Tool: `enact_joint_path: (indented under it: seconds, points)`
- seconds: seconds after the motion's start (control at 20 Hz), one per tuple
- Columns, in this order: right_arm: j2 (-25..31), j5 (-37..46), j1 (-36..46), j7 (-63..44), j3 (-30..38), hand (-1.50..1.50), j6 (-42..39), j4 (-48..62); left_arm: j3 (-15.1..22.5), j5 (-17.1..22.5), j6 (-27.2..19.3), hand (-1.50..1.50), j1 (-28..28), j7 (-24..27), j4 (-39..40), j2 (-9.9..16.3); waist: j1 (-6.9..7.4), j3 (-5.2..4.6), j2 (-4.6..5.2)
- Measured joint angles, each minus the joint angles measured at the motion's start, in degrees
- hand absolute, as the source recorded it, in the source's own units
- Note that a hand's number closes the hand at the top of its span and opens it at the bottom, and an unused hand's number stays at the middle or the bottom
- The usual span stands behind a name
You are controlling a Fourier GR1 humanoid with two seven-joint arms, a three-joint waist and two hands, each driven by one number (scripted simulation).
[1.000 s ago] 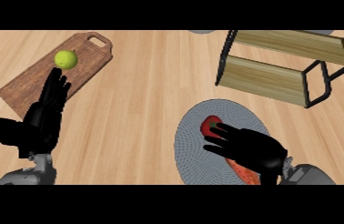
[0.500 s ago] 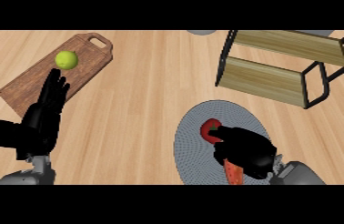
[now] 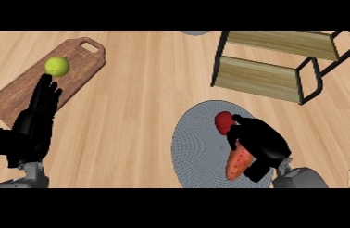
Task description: Pick the sweet potato from the placemat and place it in the tiered shelf
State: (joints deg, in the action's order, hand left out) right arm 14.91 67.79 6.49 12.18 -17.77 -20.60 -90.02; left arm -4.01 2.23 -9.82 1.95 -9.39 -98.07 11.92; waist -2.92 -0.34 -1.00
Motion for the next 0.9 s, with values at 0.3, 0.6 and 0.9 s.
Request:
enact_joint_path:
  seconds: [0.3, 0.6, 0.9]
  points:
    - [-11.0, -3.3, -3.3, -25.0, 7.8, 1.50, 2.4, -3.3, -0.3, -0.1, -0.1, 0.00, -0.4, 0.0, 0.1, 0.0, -0.13, 0.06, 0.17]
    - [-14.0, -10.0, -0.4, -47.9, 4.9, 1.50, 8.4, -15.7, -0.2, 0.6, 0.8, 0.00, 0.3, 0.2, 0.7, 0.1, 1.37, 0.21, 0.32]
    - [-14.7, -7.4, 9.3, -68.3, 3.2, 1.50, 10.4, -27.6, 1.1, -0.4, 0.4, 0.00, 0.8, -0.2, 0.4, -0.8, 2.28, 0.20, 0.42]
